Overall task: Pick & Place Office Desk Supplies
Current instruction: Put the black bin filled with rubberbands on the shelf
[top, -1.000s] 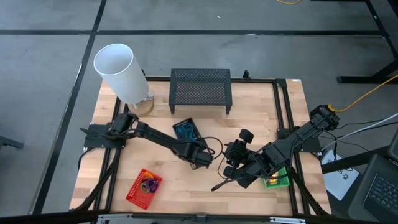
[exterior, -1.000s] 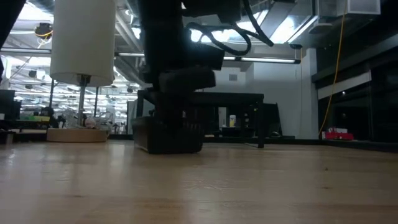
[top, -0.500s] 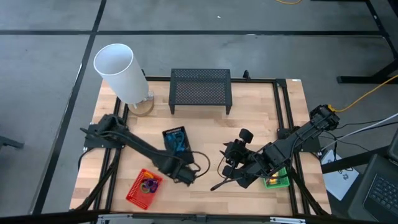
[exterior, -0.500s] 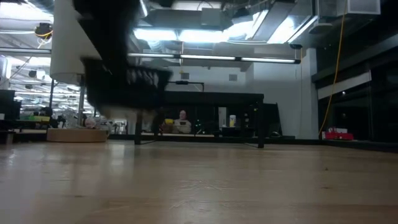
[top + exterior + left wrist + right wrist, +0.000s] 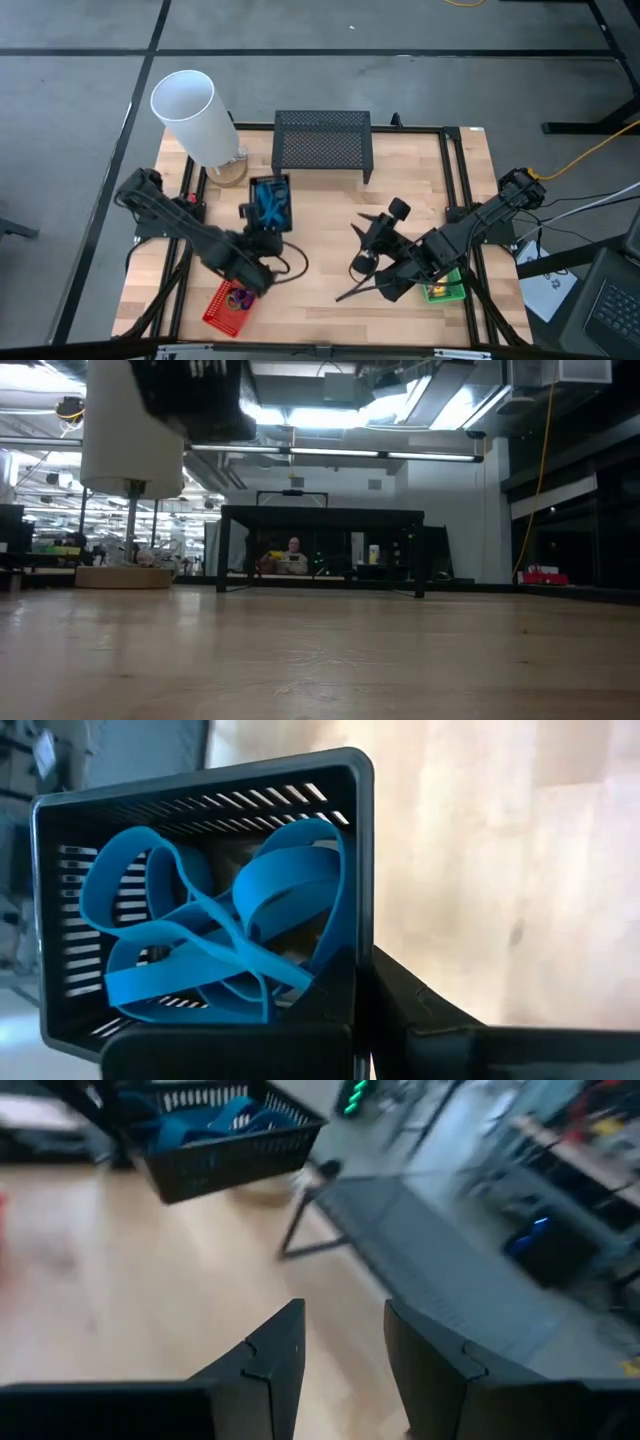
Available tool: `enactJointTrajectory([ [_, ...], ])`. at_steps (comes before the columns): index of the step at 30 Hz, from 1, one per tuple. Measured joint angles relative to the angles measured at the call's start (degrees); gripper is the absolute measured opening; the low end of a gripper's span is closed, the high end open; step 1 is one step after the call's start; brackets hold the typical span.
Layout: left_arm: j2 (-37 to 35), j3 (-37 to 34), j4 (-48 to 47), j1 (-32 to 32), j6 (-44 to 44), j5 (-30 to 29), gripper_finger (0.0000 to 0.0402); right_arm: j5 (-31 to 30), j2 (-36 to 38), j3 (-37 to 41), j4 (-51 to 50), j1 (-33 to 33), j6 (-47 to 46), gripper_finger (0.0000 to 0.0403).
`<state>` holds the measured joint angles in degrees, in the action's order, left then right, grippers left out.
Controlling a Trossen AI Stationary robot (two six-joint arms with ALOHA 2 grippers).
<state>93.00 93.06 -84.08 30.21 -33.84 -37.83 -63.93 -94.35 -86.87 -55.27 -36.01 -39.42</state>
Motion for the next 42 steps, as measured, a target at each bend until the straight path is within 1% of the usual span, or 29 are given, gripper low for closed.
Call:
enactJointTrajectory([
  [3, -2.3, 0.0, 0.0, -3.2, 6.5, -0.2, 0.0003, -3.2, 0.0, 0.0, 0.8, 0.0, -0.2, 0.0139],
  [9, -6.0, 0.0, 0.1, -13.1, 18.9, 2.4, 0.0003, -3.1, 0.0, 0.0, 1.1, 0.0, 0.8, 0.0139],
  [11, -6.2, 0.0, 1.5, -16.7, 23.3, 3.6, 0.0003, -3.1, 0.0, 0.0, 1.1, 0.0, 1.3, 0.0139],
  [15, -6.1, 0.0, 5.6, -24.0, 32.3, 9.0, 0.0003, -2.6, 0.0, 0.0, 1.1, 0.2, 1.8, 0.0139],
  [18, -5.6, 0.0, 11.2, -29.1, 38.8, 13.2, 0.0003, -1.7, 0.0, 0.0, 1.3, 0.2, 3.6, 0.0139],
  [19, -5.5, 0.0, 13.3, -30.8, 41.0, 15.0, 0.0003, -2.2, 0.0, 0.0, 1.5, 0.2, 4.2, 0.0139],
  [23, -5.9, 0.0, 20.4, -37.2, 48.2, 22.0, 0.0003, -8.0, 0.6, 0.0, 2.5, 0.0, 7.2, 0.0139],
  [25, -6.0, 0.0, 20.8, -40.2, 50.4, 22.8, 0.0003, -8.8, 0.8, 0.0, 2.6, 0.0, 8.6, 0.0139],
  [29, -6.0, 0.0, 18.5, -45.9, 53.4, 23.0, 0.0003, -9.2, 0.8, 0.0, 2.6, 0.0, 11.3, 0.0139],
  [33, -6.0, 0.0, 18.3, -50.6, 57.1, 25.1, 0.0003, -10.4, 0.8, 0.0, 2.6, 1.1, 13.0, 0.0139],
  [35, -6.0, 0.0, 18.5, -53.0, 58.9, 26.5, 0.0003, -10.2, 0.8, 0.0, 2.6, 2.0, 14.0, 0.0139],
  [39, -6.0, 0.0, 19.8, -56.8, 61.9, 31.8, 0.0003, -10.2, 0.9, 0.0, 2.6, 4.1, 16.1, 0.0139],
  [42, -5.9, 0.0, 20.4, -59.0, 64.0, 33.0, 0.0003, -9.6, 1.3, 0.0, 2.8, 6.0, 16.3, 0.0139],
])
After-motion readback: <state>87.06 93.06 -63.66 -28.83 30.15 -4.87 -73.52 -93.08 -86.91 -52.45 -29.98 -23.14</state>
